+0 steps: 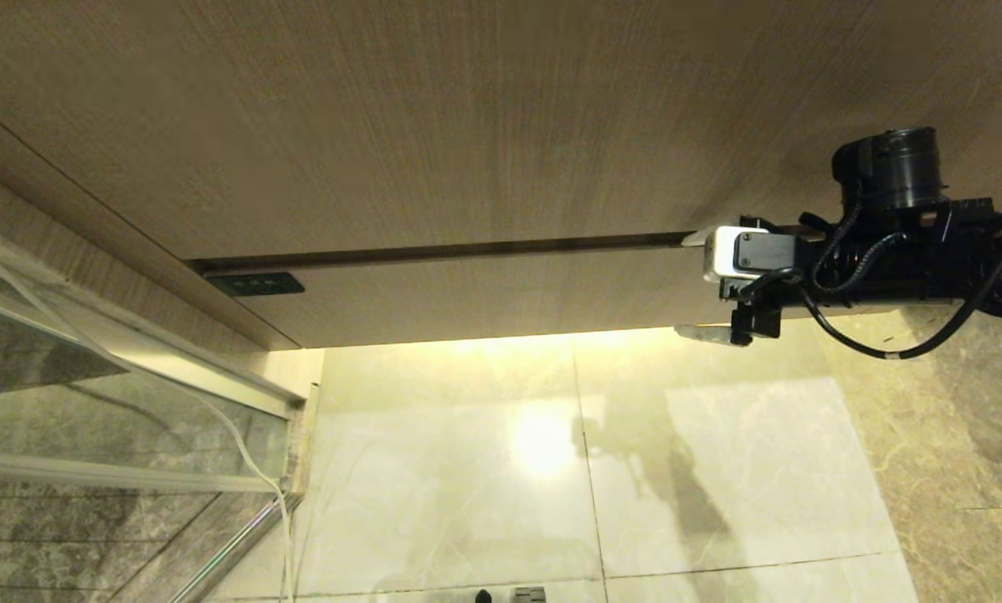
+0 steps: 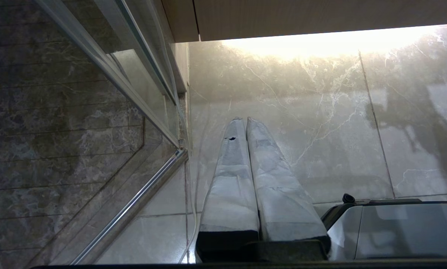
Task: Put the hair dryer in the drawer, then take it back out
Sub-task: Pull open the drawer
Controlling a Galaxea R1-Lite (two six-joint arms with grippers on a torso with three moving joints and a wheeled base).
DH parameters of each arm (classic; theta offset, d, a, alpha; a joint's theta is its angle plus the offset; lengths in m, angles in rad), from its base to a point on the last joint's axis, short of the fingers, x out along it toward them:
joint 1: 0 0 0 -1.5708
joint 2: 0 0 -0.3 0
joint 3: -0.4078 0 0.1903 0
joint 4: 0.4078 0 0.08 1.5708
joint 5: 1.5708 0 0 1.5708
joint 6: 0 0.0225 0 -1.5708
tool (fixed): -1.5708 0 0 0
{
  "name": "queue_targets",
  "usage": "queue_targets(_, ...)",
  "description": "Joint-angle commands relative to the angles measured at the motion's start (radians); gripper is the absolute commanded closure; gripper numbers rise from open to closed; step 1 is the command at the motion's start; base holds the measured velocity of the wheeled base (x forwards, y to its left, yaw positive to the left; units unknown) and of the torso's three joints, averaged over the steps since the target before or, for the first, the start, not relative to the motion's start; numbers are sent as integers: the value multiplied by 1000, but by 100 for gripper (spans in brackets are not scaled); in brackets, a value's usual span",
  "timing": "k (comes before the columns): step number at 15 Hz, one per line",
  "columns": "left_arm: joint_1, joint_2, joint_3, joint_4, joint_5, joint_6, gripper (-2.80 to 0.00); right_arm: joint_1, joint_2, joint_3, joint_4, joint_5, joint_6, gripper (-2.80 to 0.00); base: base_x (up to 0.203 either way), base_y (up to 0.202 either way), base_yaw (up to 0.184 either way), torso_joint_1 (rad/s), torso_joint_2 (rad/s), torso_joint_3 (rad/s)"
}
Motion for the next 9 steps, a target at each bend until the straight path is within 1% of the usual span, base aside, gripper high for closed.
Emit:
queue_targets(1, 0, 0, -1, 0, 0, 0, 0, 2, 1, 0, -4, 3, -3, -280, 0, 0, 0, 0, 0, 0)
queue_targets(3, 0, 0, 0, 0, 0, 0, 0, 2, -1, 15, -39, 2, 2, -280, 0, 0, 0, 0, 0, 0)
queue_targets(9, 0, 0, 0, 0, 0, 0, 0, 2, 11, 32, -69, 2, 13, -280, 0, 0, 0, 0, 0, 0)
